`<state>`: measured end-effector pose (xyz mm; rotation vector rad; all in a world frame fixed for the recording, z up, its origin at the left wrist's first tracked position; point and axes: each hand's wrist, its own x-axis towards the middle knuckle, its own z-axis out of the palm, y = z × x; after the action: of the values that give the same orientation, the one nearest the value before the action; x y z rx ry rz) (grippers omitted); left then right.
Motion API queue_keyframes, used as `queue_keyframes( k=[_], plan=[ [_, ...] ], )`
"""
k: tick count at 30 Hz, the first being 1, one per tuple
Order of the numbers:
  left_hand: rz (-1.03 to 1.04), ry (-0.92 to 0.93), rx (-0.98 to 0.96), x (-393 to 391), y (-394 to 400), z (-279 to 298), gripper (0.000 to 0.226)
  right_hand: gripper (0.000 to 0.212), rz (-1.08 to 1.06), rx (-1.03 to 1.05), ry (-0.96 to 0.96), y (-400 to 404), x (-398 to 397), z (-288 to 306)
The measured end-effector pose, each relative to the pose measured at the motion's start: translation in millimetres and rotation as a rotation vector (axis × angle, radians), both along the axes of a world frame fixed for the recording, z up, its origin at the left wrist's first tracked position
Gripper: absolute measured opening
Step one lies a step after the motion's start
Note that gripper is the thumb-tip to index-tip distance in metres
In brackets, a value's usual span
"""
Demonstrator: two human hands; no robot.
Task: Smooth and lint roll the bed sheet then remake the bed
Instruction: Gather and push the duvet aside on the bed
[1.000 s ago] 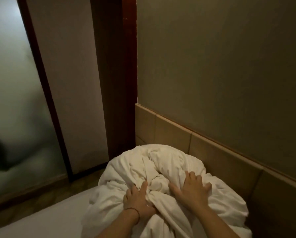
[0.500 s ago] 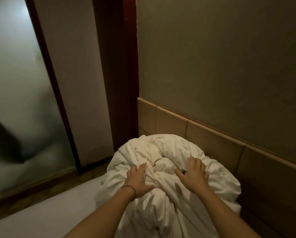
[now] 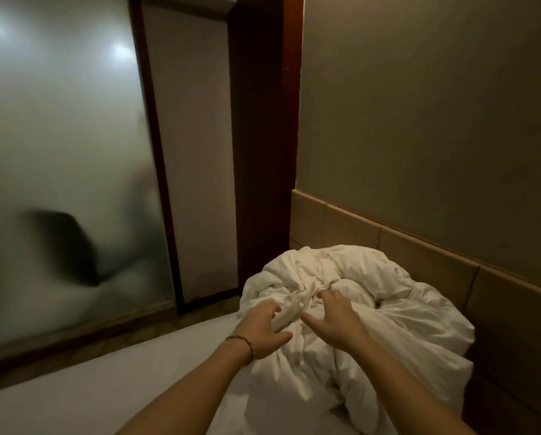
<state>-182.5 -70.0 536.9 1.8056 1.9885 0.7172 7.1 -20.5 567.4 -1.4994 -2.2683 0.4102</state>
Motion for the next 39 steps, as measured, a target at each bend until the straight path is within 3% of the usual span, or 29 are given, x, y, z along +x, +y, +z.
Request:
queue_keyframes(
  k=[11,20,30,39],
  plan=[
    [0.265,0.039,-0.113,-146.7,-171.0,-51.9,0.057,0.067,0.288,-0.035,-0.103,-130.8,-160.2,-33.9],
    [0.571,0.032,-0.257,-260.7,-349.6,-123.4,0.059,0.06,0.562,-0.113,-0.202,-270.6,-311.5,-121.9],
    [0.841,-0.018,-0.471,-292.0,-492.7,-208.6,0.055,0.057,0.867,-0.159,-0.362,-367.8,-389.9,-221.1],
    [0.865,-0.047,-0.596,-300.9,-564.8,-269.8,0.053,0.054,0.953,-0.249,-0.495,-437.8,-419.6,-290.6]
  ],
)
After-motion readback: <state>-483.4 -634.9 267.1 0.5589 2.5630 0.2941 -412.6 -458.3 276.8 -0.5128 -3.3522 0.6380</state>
